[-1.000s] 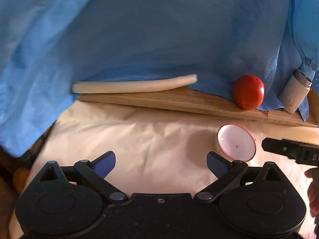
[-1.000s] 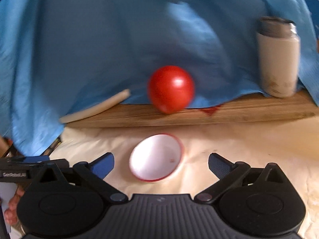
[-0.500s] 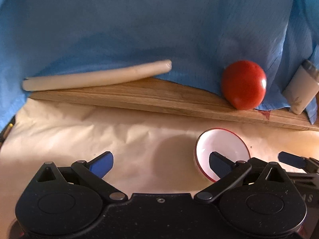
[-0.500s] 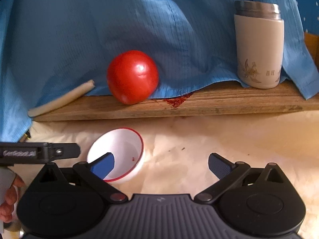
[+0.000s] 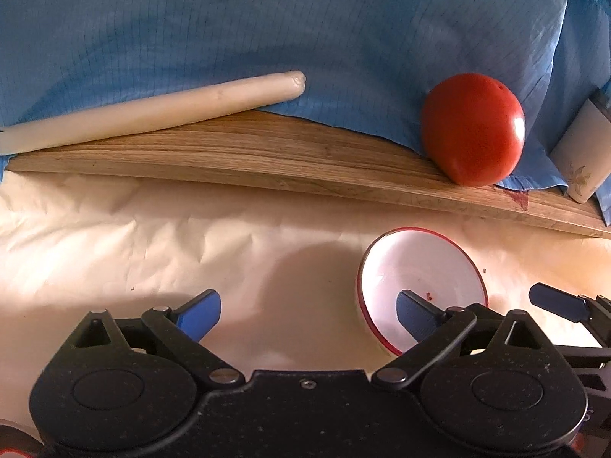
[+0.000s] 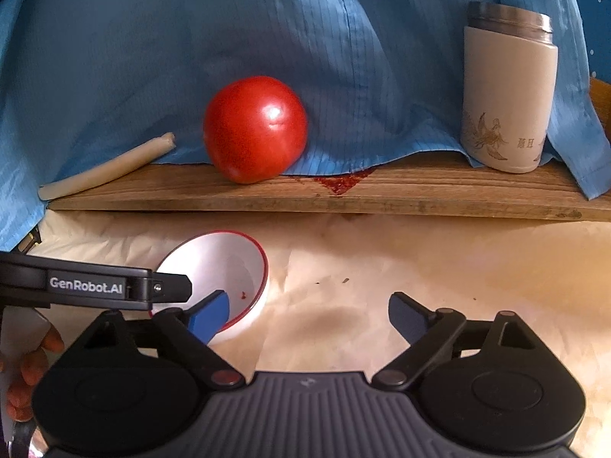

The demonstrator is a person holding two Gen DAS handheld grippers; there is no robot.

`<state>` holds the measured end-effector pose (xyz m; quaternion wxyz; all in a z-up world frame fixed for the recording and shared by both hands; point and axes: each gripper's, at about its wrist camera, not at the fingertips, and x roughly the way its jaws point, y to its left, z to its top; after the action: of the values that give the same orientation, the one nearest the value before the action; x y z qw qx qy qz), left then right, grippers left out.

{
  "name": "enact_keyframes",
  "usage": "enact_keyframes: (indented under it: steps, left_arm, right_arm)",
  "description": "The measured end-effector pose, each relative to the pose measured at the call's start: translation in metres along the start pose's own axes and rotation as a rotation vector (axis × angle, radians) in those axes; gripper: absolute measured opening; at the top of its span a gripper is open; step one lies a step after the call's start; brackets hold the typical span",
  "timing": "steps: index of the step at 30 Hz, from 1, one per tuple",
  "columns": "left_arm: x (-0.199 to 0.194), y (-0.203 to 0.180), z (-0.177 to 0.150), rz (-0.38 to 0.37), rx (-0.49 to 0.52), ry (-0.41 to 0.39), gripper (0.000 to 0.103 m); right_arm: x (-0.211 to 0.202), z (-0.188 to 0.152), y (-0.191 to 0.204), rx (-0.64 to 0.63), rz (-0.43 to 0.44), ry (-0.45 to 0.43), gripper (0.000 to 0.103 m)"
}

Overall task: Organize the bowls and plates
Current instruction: 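Move both grippers to the second white red-rimmed bowl and close on its rim, then lift the second white bowl with both grippers and carry it to the steel bowl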

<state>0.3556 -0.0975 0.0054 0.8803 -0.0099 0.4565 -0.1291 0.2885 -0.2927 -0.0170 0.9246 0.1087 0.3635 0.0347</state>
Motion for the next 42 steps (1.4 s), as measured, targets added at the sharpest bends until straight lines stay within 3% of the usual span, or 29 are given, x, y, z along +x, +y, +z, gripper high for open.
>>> enact_keyframes:
  steps: [8, 14, 21, 23, 25, 31, 36, 42]
  left_arm:
    - [0.004, 0.003, 0.001, -0.025, 0.003, 0.013, 0.081]
    - [0.005, 0.003, 0.000, -0.076, -0.013, 0.020, 0.049]
    - [0.001, -0.007, 0.000, -0.114, 0.004, 0.022, 0.026]
    - [0.002, -0.011, 0.000, -0.125, 0.013, 0.025, 0.016]
    - [0.004, -0.017, 0.000, -0.123, 0.020, 0.027, 0.016]
    - [0.001, -0.018, 0.000, -0.130, -0.012, 0.032, 0.013]
    - [-0.003, -0.016, -0.001, -0.132, -0.042, 0.030, 0.012]
    - [-0.020, -0.009, -0.002, -0.118, -0.058, 0.006, 0.011]
  right_arm:
    - [0.001, 0.000, -0.002, 0.027, 0.037, -0.002, 0.081]
    - [0.003, 0.000, -0.012, 0.087, 0.089, 0.009, 0.069]
    - [0.003, 0.000, -0.019, 0.146, 0.179, 0.021, 0.045]
    - [0.002, 0.000, -0.021, 0.162, 0.202, 0.025, 0.039]
    - [0.002, -0.001, -0.023, 0.181, 0.228, 0.033, 0.031]
    - [0.006, 0.000, -0.032, 0.247, 0.296, 0.063, 0.021]
    - [0.010, -0.002, -0.047, 0.339, 0.353, 0.095, 0.018]
    - [-0.001, -0.001, -0.038, 0.313, 0.370, 0.082, 0.017]
